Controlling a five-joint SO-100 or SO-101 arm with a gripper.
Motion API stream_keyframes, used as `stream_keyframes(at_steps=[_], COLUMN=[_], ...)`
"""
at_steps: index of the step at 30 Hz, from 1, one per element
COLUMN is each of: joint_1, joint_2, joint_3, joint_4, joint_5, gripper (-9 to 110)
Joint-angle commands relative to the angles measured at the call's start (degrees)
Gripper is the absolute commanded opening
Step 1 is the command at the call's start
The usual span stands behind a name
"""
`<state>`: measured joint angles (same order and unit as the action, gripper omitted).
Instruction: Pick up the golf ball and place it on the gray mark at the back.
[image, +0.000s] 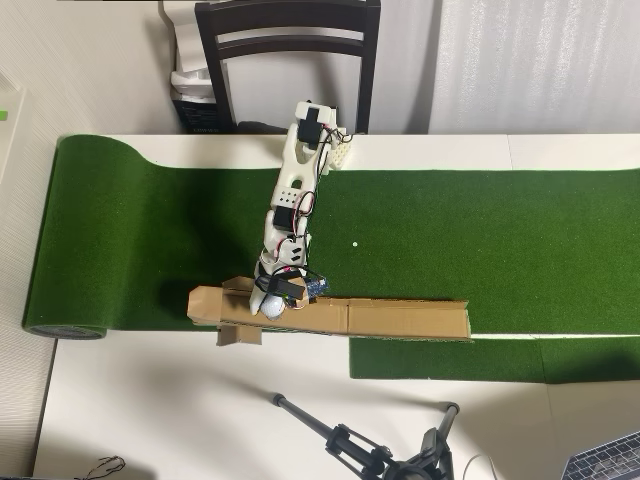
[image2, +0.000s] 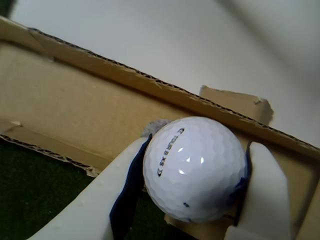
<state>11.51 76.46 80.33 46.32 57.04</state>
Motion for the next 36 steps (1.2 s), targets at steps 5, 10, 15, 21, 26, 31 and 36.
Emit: stream_keyframes(at_steps=[5, 10, 15, 21, 26, 31, 36], joint_1=[0.09, 0.00, -0.18, -0.35, -0.35, -0.35, -0.35], joint_2=[2.64, 2.64, 2.81, 3.25, 3.25, 3.34, 3.43], joint_3=[-0.88, -0.88, -0.97, -0.88, -0.88, -0.88, -0.88], joint_4=[-1.93, -1.93, -1.93, -1.93, -1.93, -1.93, -1.93], joint_5=[0.53, 0.53, 0.53, 0.44, 0.44, 0.35, 0.35], gripper=[24, 24, 25, 33, 36, 36, 36])
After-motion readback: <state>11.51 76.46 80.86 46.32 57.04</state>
